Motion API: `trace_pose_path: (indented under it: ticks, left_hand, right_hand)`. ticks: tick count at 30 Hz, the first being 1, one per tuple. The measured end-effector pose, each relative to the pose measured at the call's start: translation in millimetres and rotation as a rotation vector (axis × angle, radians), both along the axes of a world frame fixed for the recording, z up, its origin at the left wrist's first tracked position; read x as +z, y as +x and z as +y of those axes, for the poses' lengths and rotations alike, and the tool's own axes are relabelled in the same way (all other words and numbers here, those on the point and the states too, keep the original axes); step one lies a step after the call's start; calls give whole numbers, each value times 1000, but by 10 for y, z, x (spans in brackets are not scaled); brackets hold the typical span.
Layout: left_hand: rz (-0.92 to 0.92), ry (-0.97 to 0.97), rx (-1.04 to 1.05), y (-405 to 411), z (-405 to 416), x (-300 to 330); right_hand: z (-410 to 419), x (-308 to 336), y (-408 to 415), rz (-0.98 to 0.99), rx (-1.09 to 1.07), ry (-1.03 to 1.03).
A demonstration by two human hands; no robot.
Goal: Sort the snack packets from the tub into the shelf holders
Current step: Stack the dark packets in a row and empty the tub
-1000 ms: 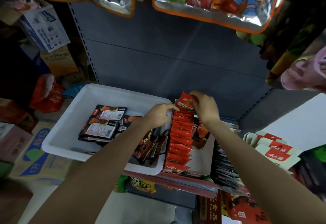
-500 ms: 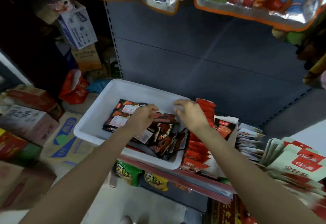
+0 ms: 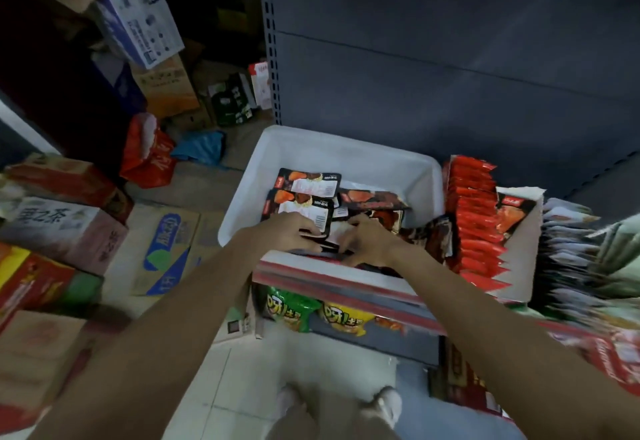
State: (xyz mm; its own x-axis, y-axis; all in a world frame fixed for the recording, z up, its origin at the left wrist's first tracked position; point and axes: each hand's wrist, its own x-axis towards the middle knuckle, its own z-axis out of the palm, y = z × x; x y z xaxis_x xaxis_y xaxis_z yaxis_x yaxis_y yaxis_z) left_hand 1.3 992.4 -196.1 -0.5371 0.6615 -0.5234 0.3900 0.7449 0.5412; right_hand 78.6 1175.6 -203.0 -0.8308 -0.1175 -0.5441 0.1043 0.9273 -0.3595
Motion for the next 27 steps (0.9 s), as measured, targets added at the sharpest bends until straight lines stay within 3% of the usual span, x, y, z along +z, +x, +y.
trace_pose_path:
  ticks: [4, 7, 10, 16, 19, 22, 25, 27]
  left_hand:
    - [-2, 85, 35, -53, -13, -71]
    - [-33, 111, 56, -59, -39, -94]
    - [-21, 104, 23, -59, -68, -84]
    - [223, -59, -146, -144, -34, -190]
    - [342, -59, -107, -211, -57, -275]
    - [219, -10, -24, -267, -78, -287]
    - [9, 167, 195, -235, -53, -166]
    - [15, 309, 285, -192, -43, -58]
  right_hand:
    - [-100, -27, -64, 42, -58, 128]
    - [-69, -26, -64, 83, -86, 73]
    - [-35, 7, -19, -5, -47, 25]
    - [-200, 28, -56, 8, 99, 248]
    - [-237, -79, -67, 67, 117, 323]
    - [-132, -58, -126, 50, 27, 94]
    - [-39, 62, -165, 21, -155, -197]
    - [-5, 168, -141, -8, -285, -340]
